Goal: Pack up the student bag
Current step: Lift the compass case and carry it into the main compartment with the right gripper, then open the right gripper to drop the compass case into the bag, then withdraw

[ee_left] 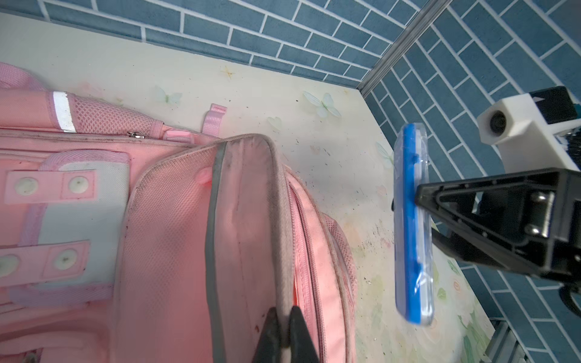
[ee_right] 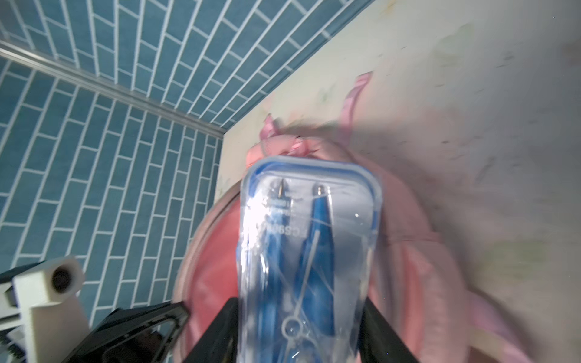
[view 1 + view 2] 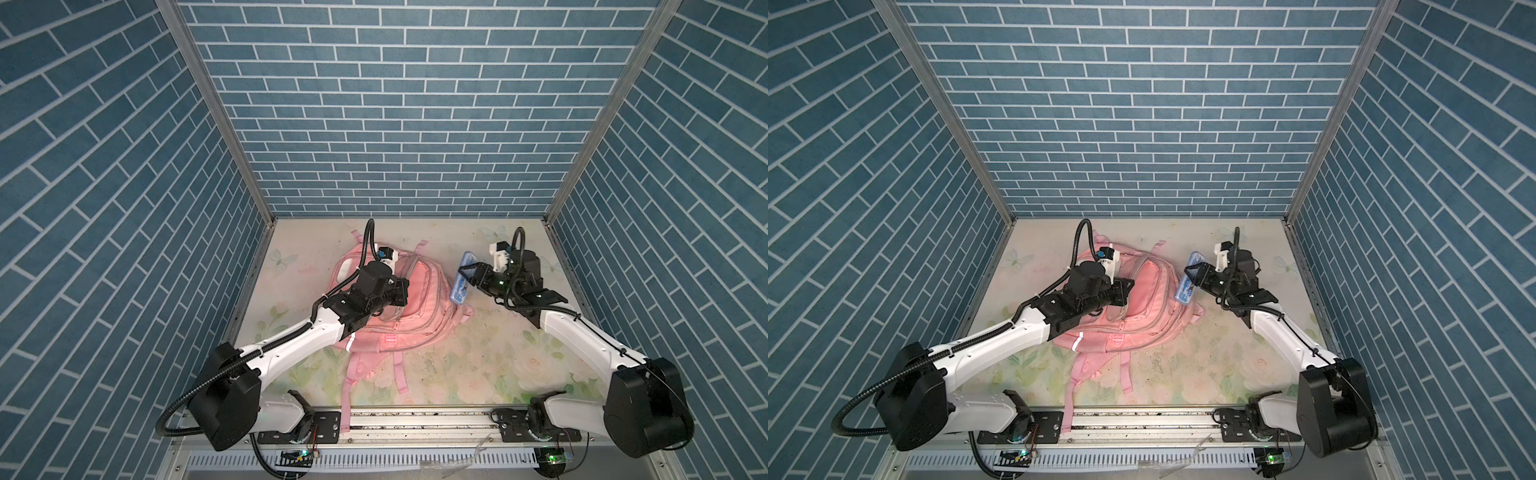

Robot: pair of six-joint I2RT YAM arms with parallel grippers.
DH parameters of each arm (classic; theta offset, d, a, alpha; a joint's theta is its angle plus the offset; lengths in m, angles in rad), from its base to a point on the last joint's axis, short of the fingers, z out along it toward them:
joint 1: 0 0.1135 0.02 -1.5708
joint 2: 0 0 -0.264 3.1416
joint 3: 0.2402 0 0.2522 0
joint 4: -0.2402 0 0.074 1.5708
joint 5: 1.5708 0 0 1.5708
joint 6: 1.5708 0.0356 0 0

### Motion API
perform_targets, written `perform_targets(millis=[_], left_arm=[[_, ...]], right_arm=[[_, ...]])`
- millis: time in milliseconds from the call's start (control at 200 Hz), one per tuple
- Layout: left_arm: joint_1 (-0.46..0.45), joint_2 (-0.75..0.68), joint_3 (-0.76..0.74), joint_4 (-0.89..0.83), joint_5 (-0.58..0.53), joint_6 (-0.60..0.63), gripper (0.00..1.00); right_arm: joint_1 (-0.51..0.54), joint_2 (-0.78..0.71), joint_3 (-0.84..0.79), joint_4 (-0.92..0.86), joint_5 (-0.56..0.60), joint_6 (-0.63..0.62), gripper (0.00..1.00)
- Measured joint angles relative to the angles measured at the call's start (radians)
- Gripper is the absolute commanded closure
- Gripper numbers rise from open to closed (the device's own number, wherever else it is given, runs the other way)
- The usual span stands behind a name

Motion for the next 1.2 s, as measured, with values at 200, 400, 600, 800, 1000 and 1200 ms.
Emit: perform_targets(millis=[200, 400, 600, 800, 1000, 1200], left_arm=[[0.003, -0.001, 0.0, 0.0, -0.001, -0.008, 1.0], [0.003, -0.002, 0.0, -0.001, 0.0, -0.015, 1.0], [0.004, -0.002, 0.002, -0.004, 0.0, -0.018, 1.0], [0.009, -0.002, 0.004, -0.009, -0.002, -0.018, 1.0], [0.01, -0.004, 0.004, -0.009, -0.01, -0.021, 1.0], [0.01, -0.004, 0.013, -0.016, -0.006, -0.021, 1.0]], right_arm=[[0.164, 0.113, 0.004, 0.144, 0.06, 0.112, 0.58], [0.211, 0.188, 0.017, 0.206, 0.122, 0.167, 0.58], [0.237, 0.265, 0.079, 0.286, 0.138, 0.224, 0.58], [0.254, 0.304, 0.092, 0.303, 0.146, 0.266, 0.57], [0.269, 0.334, 0.17, 0.167, 0.18, 0.256, 0.52], [0.296, 0.423, 0.295, -0.025, 0.208, 0.222, 0.33]])
